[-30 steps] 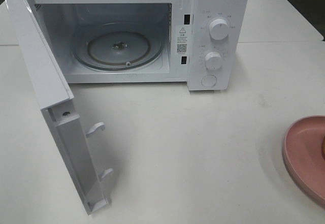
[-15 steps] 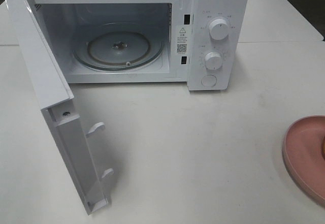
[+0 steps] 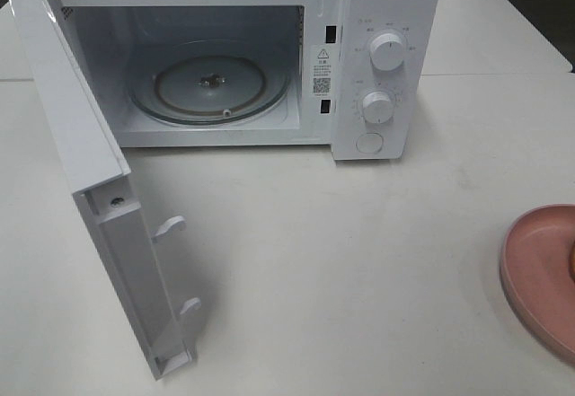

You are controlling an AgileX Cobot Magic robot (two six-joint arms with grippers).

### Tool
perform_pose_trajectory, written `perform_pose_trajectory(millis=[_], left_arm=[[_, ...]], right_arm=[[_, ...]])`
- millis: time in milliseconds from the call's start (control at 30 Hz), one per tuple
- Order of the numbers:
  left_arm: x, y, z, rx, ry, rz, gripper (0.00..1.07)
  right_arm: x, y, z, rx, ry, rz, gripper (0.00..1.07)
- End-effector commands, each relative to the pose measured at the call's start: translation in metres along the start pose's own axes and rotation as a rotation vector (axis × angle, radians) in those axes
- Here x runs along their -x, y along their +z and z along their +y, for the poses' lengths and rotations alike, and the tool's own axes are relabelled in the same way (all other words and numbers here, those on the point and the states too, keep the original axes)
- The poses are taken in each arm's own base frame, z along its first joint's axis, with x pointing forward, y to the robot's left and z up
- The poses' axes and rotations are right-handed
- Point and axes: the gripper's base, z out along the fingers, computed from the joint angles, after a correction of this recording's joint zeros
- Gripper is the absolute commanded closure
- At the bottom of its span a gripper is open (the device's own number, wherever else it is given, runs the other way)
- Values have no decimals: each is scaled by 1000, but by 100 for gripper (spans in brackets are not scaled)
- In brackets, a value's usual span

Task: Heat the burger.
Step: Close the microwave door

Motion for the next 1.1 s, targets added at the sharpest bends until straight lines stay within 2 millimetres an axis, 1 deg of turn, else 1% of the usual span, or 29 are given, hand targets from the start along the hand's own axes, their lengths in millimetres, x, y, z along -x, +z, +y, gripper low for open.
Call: perform_pose_trajectory(millis=[33,1100], left_arm=[[-1,0,0,4,-6,-3,8],[-1,0,0,4,-6,-3,8]], right_arm=[[-1,-3,0,-1,-3,-42,31],[-1,-3,0,-1,-2,-42,32]])
